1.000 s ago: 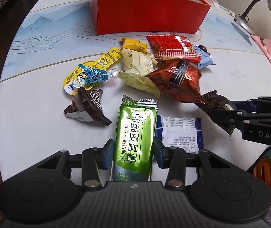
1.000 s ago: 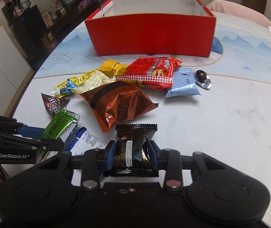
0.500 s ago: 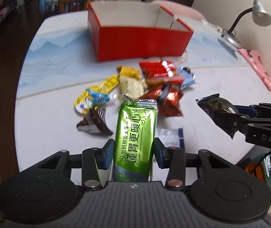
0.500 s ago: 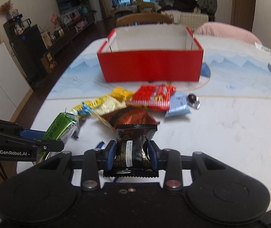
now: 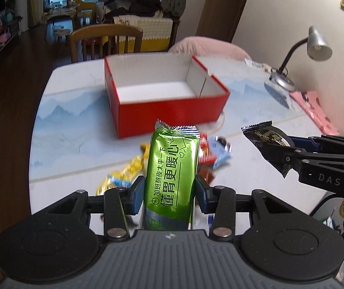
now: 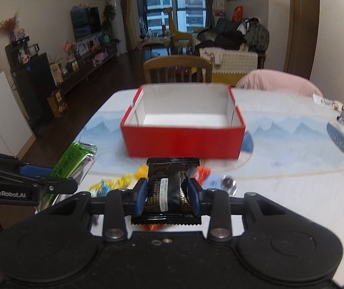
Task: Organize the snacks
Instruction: 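Carry both packets over the red box with both grippers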
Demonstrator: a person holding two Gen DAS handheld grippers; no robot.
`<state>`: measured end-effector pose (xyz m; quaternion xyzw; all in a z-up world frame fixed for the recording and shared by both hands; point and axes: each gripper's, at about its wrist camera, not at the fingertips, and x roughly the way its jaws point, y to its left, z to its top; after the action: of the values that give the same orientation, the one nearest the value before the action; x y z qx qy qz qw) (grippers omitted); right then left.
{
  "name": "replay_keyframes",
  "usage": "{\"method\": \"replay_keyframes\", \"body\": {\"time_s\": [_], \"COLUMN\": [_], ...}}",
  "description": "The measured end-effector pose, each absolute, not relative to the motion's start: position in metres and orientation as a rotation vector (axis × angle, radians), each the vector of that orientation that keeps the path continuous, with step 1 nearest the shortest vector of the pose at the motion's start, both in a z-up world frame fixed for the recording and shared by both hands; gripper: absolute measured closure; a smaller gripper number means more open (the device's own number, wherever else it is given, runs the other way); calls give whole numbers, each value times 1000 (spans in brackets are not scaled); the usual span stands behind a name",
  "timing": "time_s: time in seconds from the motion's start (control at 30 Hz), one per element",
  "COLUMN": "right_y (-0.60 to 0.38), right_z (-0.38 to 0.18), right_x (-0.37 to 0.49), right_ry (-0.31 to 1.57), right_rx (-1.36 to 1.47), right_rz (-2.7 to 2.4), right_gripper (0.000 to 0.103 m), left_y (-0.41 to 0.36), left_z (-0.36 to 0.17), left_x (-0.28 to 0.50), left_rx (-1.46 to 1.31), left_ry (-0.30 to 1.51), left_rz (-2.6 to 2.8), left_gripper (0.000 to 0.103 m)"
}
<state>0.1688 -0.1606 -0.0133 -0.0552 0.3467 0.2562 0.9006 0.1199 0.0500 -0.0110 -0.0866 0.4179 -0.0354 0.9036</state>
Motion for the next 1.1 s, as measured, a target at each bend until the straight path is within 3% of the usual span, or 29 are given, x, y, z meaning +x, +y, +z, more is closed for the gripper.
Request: {"method": "replay_keyframes", "body": {"time_s": [0.37,1.1], "right_y": [-156,-109], "right_z": [0,-77], "right_x": [273,440], "right_ry": [691,952], "right_rx": [-126,-243], "right_rz": [571,671], "right_gripper": [67,67], "left_y": [48,59], "left_z": [9,-60], "left_x": [223,416], "left_rx": [-161,-106], "left_ry": [858,1116], "left_rz": [11,225], "left_gripper": [60,60]}}
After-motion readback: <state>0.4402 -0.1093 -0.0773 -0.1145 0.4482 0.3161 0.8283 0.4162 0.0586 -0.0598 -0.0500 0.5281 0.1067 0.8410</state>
